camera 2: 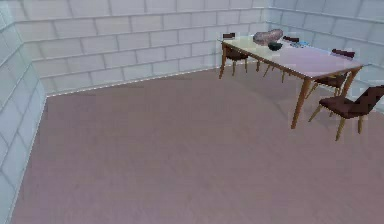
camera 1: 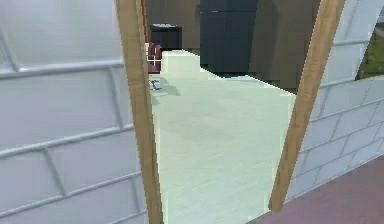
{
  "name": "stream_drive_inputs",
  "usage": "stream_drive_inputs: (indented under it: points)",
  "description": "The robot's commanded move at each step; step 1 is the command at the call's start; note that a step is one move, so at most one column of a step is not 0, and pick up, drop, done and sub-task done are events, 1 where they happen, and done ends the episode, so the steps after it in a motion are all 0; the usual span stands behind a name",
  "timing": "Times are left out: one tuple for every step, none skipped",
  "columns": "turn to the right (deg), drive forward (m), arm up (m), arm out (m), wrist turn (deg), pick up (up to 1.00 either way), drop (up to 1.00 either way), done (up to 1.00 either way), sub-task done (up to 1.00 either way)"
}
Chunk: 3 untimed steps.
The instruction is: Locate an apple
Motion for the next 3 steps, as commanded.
stream_drive_inputs:
  points:
    - [6.0,0.0,0.0,0.0,0.0,0.0,0.0,0.0,0.0]
    - [0.0,0.3,0.0,0.0,0.0,0.0,0.0,0.0,0.0]
    - [-9.0,0.0,0.0,0.0,0.0,0.0,0.0,0.0,0.0]
